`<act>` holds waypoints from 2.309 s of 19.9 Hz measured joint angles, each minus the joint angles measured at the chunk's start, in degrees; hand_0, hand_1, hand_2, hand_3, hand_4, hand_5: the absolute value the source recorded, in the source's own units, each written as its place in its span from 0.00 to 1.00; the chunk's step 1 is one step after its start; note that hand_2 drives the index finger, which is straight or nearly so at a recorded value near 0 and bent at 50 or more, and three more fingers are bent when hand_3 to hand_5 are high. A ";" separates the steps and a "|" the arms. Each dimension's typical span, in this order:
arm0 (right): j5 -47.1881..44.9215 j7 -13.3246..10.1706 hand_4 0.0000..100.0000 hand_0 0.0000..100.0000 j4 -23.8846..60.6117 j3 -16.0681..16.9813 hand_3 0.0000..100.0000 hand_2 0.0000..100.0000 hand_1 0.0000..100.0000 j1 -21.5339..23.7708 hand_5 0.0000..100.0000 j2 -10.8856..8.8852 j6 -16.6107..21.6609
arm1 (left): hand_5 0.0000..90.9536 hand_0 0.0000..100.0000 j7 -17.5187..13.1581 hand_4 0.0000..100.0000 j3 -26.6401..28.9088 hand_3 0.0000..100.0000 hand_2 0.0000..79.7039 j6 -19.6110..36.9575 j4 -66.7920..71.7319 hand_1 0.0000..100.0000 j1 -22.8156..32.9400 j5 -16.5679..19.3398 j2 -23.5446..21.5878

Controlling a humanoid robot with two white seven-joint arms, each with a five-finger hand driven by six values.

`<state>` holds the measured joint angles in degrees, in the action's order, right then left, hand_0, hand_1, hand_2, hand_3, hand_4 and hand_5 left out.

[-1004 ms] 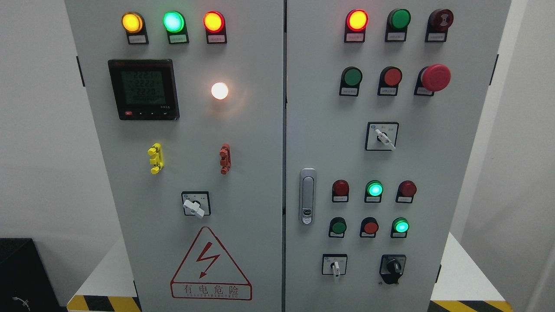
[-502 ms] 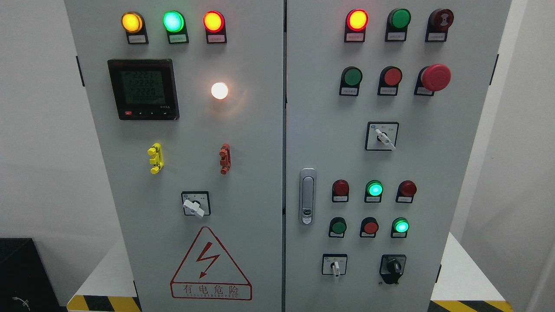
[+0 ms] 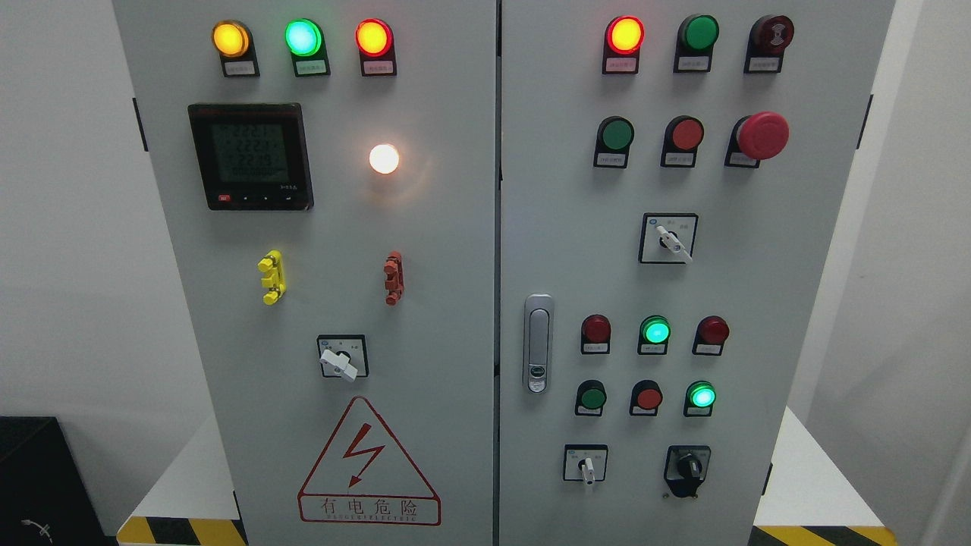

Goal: Flip black knob to close circuit

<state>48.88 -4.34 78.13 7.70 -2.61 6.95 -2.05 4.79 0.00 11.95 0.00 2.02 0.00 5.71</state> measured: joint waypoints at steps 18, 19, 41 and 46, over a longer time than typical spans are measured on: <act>6.56 1.63 0.79 0.00 12.75 0.35 0.99 0.81 0.17 -1.37 0.79 0.59 -7.33 | 0.00 0.12 -0.01 0.00 0.00 0.00 0.00 -0.40 0.00 0.56 0.00 0.00 0.00; 6.81 1.63 0.79 0.00 13.14 0.33 0.99 0.81 0.17 -1.53 0.79 0.61 -7.52 | 0.00 0.12 -0.01 0.00 0.00 0.00 0.00 -0.40 0.00 0.56 0.00 0.00 0.00; 12.93 4.76 0.80 0.00 17.12 0.19 1.00 0.83 0.17 -6.20 0.80 0.82 -12.65 | 0.00 0.12 -0.05 0.00 0.00 0.00 0.00 -0.42 0.00 0.56 0.00 0.00 0.00; 13.76 5.17 0.81 0.00 17.44 0.22 1.00 0.82 0.16 -7.22 0.80 0.84 -13.44 | 0.00 0.12 -0.05 0.00 0.00 0.00 0.00 -0.43 0.00 0.56 0.00 0.00 0.00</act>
<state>62.65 0.83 95.58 7.92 -9.82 7.78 -15.49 4.73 0.00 11.52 0.00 2.02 0.00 5.71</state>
